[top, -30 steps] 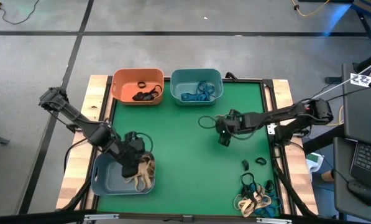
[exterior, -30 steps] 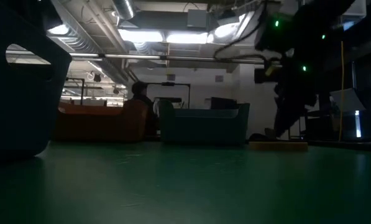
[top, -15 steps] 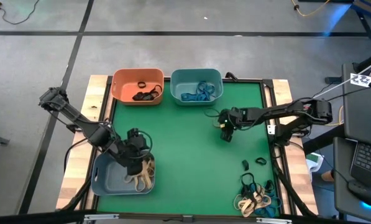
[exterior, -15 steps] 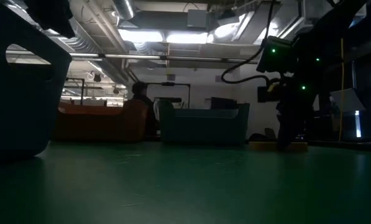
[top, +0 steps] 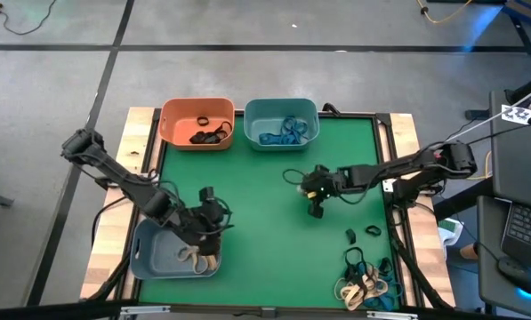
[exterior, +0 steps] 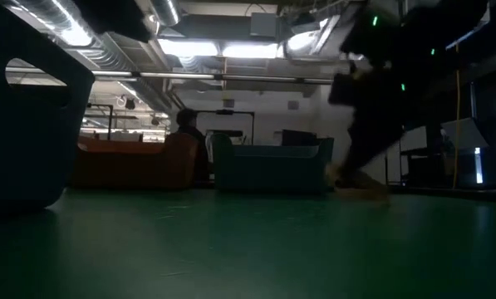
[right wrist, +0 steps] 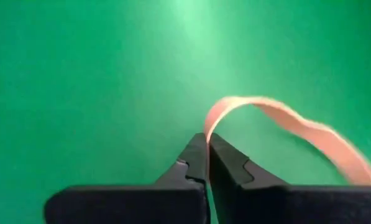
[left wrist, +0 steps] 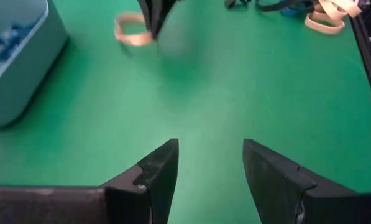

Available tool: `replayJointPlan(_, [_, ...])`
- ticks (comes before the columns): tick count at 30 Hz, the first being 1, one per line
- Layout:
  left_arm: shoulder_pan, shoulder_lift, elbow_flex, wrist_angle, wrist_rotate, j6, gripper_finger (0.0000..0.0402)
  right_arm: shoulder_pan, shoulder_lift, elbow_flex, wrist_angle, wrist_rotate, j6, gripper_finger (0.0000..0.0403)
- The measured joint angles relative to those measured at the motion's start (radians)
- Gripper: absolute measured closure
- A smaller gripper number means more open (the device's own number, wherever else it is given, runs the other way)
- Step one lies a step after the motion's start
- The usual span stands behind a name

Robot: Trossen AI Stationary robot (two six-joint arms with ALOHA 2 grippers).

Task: Sort rubber bands into baskets
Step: Put the white rubber band into the blue bin

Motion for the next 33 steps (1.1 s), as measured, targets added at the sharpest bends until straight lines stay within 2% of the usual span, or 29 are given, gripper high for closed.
replayJointPlan(8, [0.056,0.106,0.000,0.193,-0.033,0.174,0.0226,0.109,0.000,0.057,0.223,0.006,-0.001,0.0386])
replayJointPlan(17, [0.114,0.204,-0.001,0.397,-0.034,0.296,0.0226,0.198,0.000,0.069,0.475,-0.012,-0.078,0.0399])
replayJointPlan(33, [0.177,0.358,0.000,0.750,-0.010,0.351,0.0226,0.225,0.000,0.069,0.601,-0.012,-0.116,0.0393])
